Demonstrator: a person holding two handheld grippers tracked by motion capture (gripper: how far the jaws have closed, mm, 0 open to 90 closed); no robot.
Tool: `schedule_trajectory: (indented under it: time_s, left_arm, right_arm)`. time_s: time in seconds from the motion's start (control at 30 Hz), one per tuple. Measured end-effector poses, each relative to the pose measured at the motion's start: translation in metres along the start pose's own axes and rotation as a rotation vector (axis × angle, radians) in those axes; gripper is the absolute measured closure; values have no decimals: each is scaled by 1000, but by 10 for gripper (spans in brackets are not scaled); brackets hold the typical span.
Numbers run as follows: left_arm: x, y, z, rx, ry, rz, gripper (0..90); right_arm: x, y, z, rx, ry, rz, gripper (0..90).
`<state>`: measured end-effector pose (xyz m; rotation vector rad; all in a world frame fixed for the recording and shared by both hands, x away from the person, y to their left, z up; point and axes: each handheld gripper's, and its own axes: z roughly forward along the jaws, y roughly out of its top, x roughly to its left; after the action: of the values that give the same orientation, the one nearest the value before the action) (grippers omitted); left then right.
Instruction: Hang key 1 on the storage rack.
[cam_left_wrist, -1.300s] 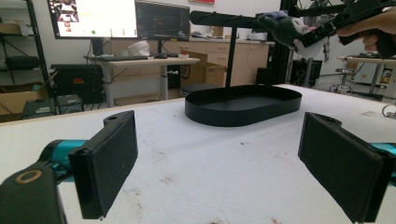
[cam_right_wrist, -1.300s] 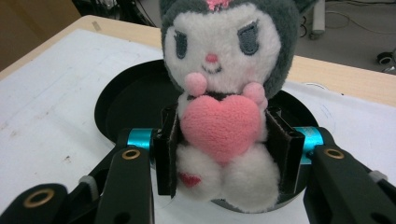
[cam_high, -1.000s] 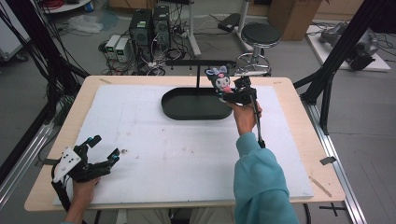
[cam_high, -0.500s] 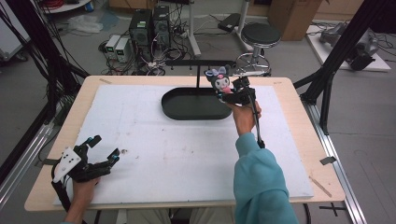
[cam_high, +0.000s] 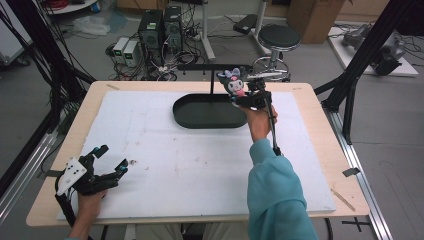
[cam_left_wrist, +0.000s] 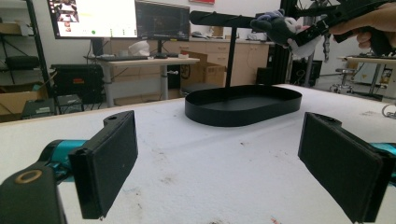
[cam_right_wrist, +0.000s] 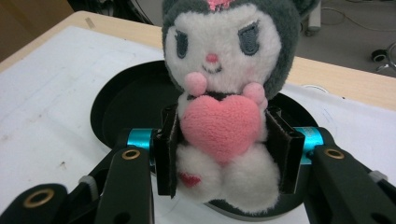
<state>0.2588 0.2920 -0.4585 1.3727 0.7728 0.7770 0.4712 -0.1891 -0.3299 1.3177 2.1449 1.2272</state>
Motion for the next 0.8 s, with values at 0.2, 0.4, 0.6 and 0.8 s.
schedule_trajectory:
  time_s: [0.2, 0.4, 0.6, 0.8]
  left_arm:
    - [0, 0, 0, 0, 0, 0, 124]
    - [0, 0, 0, 0, 0, 0, 124]
    - [0, 0, 0, 1, 0, 0, 124]
    - [0, 0, 0, 1, 0, 1, 124]
  right_arm:
    - [-2, 3, -1, -12, 4, 19, 539]
    - [-4, 3, -3, -24, 7, 35, 539]
    - [-6, 3, -1, -33, 15, 46, 540]
    - [-7, 2, 2, -35, 20, 60, 540]
